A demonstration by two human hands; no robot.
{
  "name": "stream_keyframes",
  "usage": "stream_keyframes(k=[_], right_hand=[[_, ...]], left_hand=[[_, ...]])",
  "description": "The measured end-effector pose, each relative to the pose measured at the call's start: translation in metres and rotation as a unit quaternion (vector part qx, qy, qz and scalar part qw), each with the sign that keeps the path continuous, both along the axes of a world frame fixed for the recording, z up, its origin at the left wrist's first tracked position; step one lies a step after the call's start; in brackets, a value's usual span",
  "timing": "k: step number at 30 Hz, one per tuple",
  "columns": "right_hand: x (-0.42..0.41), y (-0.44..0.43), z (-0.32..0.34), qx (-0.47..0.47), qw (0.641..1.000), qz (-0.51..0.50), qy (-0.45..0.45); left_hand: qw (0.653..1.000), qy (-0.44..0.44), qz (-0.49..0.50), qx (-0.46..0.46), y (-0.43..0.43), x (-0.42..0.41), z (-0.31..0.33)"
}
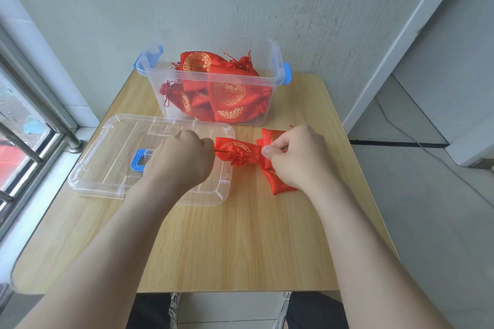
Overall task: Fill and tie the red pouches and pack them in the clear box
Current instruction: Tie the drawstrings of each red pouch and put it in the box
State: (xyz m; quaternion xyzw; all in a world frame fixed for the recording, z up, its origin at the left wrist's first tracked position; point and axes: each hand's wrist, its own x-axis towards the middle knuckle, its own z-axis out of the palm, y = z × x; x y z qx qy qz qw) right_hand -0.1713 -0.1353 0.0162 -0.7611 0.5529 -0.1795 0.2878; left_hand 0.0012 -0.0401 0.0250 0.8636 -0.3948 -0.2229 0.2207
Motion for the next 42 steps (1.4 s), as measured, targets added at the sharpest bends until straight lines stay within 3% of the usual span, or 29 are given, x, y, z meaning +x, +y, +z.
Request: stream_keyframes(k=[4, 9, 15, 21, 28, 36, 42], right_hand=[[0.003, 0.002, -0.005, -0.008, 0.998, 0.017, 0.059], [0.0, 0.005, -0.005, 0.134, 0.989, 0.068, -0.008], [0.006, 0.012, 0.002, 0.143, 0.978, 0.137, 0.073], [0.014, 0.018, 0.001, 0.125, 0.975, 0.149, 0.108], [0.011, 0.019, -0.006, 0.061, 0.975, 0.173, 0.124], [0.008, 0.018, -0.003, 0.025, 0.984, 0.145, 0.102], [0.008, 0.014, -0.001, -0.009, 0.993, 0.101, 0.061]], left_hand=[[0.999, -0.012, -0.019, 0.049, -0.003, 0.002, -0.007], [0.994, 0.031, -0.027, 0.105, -0.002, 0.007, -0.007], [0.982, 0.064, -0.076, 0.162, 0.003, 0.002, 0.002], [0.992, 0.011, -0.082, 0.1, -0.001, 0.0, -0.009], [0.967, -0.071, -0.226, 0.091, 0.001, -0.002, -0.014], [0.956, -0.053, -0.274, 0.093, -0.001, -0.003, -0.013], [0.971, -0.016, -0.239, 0.005, -0.003, -0.007, -0.008]])
